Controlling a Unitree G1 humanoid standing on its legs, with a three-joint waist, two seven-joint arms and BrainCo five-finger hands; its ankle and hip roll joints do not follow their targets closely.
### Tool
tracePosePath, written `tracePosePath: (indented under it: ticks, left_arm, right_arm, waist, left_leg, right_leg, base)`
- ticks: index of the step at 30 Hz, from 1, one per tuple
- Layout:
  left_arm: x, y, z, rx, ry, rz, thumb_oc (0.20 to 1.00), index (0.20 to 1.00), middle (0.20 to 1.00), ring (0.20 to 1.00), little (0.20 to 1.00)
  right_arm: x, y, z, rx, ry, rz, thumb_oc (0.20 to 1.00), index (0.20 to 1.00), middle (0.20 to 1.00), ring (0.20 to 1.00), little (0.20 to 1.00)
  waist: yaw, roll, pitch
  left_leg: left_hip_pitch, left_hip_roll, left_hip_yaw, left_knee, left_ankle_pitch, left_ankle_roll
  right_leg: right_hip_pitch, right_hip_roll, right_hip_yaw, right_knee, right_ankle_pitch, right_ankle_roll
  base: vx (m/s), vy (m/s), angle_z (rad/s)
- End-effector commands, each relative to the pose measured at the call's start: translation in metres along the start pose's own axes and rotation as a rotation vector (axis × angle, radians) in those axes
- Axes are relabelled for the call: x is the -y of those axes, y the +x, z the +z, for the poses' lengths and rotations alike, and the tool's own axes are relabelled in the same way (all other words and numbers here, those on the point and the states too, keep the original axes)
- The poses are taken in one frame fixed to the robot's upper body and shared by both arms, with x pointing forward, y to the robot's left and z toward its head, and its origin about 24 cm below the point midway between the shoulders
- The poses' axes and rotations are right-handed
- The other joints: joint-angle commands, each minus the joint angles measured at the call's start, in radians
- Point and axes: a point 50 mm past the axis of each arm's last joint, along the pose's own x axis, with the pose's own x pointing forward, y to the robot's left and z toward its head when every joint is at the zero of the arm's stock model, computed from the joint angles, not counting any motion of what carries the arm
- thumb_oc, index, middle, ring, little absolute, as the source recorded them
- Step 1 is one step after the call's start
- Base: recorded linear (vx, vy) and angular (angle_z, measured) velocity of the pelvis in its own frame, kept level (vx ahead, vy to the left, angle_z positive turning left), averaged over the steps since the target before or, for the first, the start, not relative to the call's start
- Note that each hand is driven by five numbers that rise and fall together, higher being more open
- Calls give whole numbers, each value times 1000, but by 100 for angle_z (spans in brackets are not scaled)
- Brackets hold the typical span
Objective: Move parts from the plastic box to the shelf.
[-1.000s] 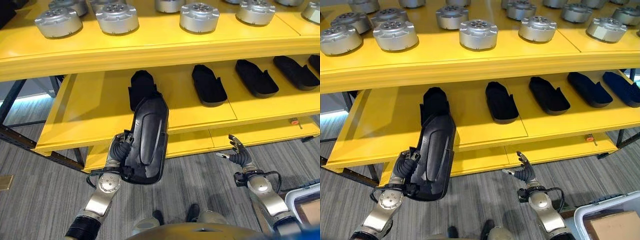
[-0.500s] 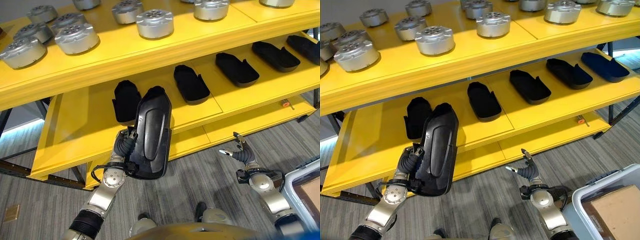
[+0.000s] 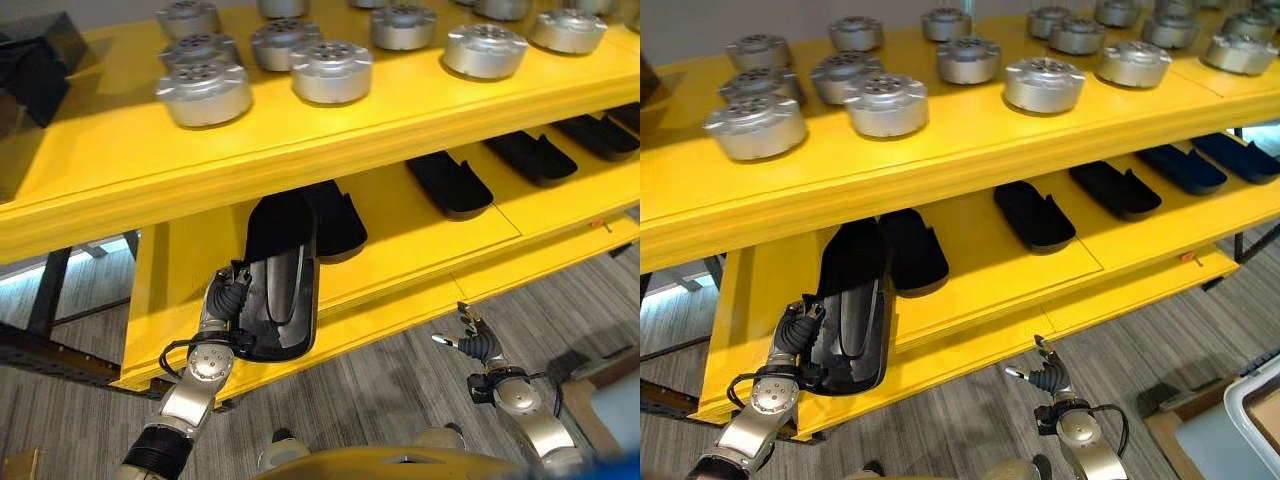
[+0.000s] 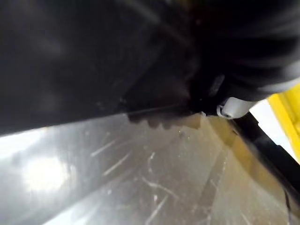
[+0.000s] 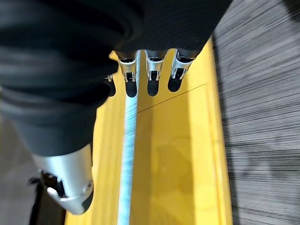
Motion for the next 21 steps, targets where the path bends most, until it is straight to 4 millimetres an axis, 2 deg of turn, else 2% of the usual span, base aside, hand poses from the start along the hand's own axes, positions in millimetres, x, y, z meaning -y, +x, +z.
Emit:
tracePosePath:
  ticks: [1,3,6,7,9,10,11,12,13,15,16,21]
  left_arm:
    - [-8,6,35,202,-44,70,200,200,200,200,200]
    - [-10,8,37,217,-40,59,200,200,200,200,200]
    - [-11,8,39,226,-41,42,200,200,200,200,200]
    - [-10,8,40,232,-38,31,200,200,200,200,200]
    - [-9,8,42,234,-37,8,200,200,200,200,200]
    - [-8,8,43,235,-39,4,200,200,200,200,200]
    - [-7,8,44,233,-41,5,200,200,200,200,200]
    - [-6,8,42,229,-46,3,200,200,200,200,200]
    - [-4,7,41,225,-53,-4,200,200,200,200,200]
    - [-3,6,41,220,-59,-1,200,200,200,200,200]
    - [-3,3,38,204,-66,10,200,200,200,200,200]
    - [-4,-4,31,135,-130,58,200,200,200,200,200]
  right_arm:
    - [16,10,38,164,-57,-22,1000,1000,1000,1000,1000]
    - [8,11,48,211,-69,-4,1000,1000,1000,1000,1000]
    - [2,14,55,236,-72,14,1000,1000,1000,1000,1000]
    - [1,14,57,241,-68,17,1000,1000,1000,1000,1000]
    - [-1,15,60,256,-59,28,1000,1000,1000,1000,1000]
    - [-1,14,62,265,-61,36,1000,1000,1000,1000,1000]
    - [-3,14,63,273,-72,48,1000,1000,1000,1000,1000]
    - [-4,14,65,287,-88,59,1000,1000,1000,1000,1000]
    - [-4,14,66,296,-106,74,1000,1000,1000,1000,1000]
    - [-5,12,68,307,-131,102,1000,1000,1000,1000,1000]
    - [-6,10,71,329,-177,151,1000,1000,1000,1000,1000]
    - [-18,3,88,423,-359,335,1000,1000,1000,1000,1000]
  waist:
    - [-11,40,3]
    - [16,25,5]
    - [45,11,8]
    - [49,7,13]
    - [42,0,21]
    - [37,-4,22]
    - [30,-12,24]
    - [23,-14,28]
    - [20,-13,28]
    - [22,-13,25]
    - [38,-18,18]
    - [83,-25,14]
  left_leg:
    - [-12,14,-74,22,51,42]
    - [-11,-33,-48,16,31,75]
    - [-7,-62,-10,15,11,96]
    - [-5,-69,-8,14,5,104]
    - [3,-76,-28,2,-1,107]
    - [1,-77,-42,-5,0,106]
    - [7,-80,-57,-14,-9,105]
    - [13,-73,-71,-23,-14,102]
    - [12,-64,-87,-26,-12,99]
    - [9,-55,-102,-28,-5,93]
    - [4,-47,-108,-30,1,83]
    - [-19,0,-150,-27,35,37]
  right_leg:
    - [21,128,-12,37,-121,-8]
    - [17,96,-55,64,-85,9]
    - [-4,68,-113,120,-33,21]
    - [-18,66,-112,138,-21,25]
    - [-43,97,-66,107,-16,26]
    - [-60,107,-40,75,3,28]
    - [-96,105,-4,60,49,39]
    - [-122,116,35,43,53,45]
    - [-123,137,59,31,23,43]
    - [-104,159,63,13,-18,35]
    - [-76,174,37,-7,-48,21]
    - [-25,208,-13,-36,-97,-25]
  base:
    - [23,296,-3]
    - [-3,349,8]
    - [-17,170,9]
    - [9,24,-22]
    - [28,-79,-12]
    - [28,-151,18]
    - [56,-192,30]
    - [77,-230,33]
    - [81,-216,28]
    - [65,-196,48]
    - [78,-223,78]
    - [51,-196,14]
